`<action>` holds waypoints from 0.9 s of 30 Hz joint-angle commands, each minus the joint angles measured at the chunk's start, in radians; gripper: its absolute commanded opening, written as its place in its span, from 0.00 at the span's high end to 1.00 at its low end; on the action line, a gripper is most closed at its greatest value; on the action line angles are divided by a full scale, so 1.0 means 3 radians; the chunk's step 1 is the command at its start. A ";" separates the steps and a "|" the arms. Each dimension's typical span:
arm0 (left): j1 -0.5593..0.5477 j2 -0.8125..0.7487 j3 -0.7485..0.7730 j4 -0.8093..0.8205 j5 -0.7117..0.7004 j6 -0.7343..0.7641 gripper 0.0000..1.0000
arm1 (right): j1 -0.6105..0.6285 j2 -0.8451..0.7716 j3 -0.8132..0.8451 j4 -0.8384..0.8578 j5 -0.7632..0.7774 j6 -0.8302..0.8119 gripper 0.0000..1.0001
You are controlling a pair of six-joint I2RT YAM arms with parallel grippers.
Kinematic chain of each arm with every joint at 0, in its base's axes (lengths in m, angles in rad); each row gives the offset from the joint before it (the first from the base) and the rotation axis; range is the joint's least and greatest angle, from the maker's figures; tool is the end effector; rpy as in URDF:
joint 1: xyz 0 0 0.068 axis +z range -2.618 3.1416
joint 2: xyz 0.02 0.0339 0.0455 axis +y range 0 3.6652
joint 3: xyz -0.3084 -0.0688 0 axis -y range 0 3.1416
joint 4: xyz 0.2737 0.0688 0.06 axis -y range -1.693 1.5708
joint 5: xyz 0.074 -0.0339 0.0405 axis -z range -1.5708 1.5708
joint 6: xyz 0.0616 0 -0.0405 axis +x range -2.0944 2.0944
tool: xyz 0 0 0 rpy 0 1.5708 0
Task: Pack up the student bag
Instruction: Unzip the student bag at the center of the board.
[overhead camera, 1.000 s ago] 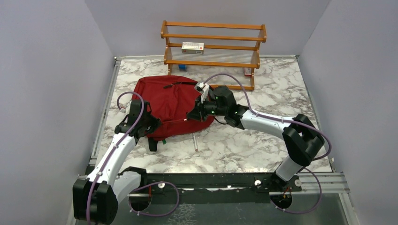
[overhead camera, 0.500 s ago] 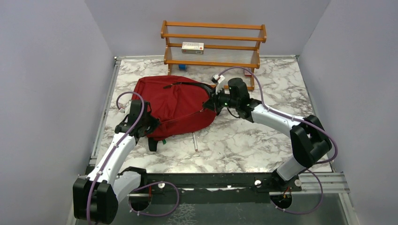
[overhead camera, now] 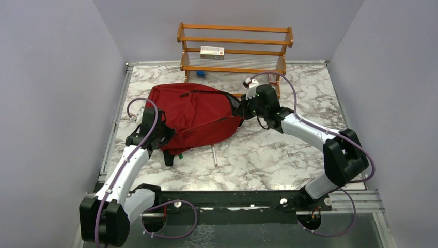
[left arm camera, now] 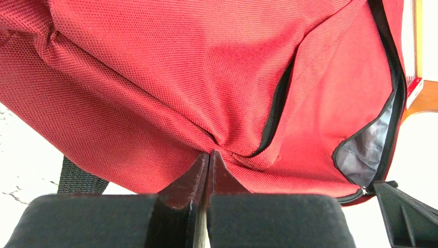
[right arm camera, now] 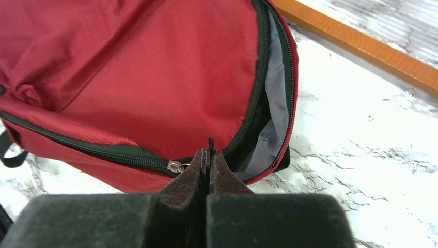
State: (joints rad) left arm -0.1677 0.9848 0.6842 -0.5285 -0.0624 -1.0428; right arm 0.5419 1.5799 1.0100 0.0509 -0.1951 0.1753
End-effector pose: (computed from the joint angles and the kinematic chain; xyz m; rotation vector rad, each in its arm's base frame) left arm 0.2177 -0.0330 0.2468 -1.0673 2.2113 -0.4802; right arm 0.3385 0.2178 0.2581 -0.5095 2.0816 0.6319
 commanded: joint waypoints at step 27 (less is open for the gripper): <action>-0.0992 0.0128 0.0028 0.2294 0.1550 0.2877 0.31 | -0.0088 -0.0905 -0.0340 0.0293 -0.1226 0.0736 1.00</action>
State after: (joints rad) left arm -0.3779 1.0672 0.7670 -0.0013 0.3790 -0.3431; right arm 0.5224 1.3323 0.8963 0.0704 -0.5365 0.3161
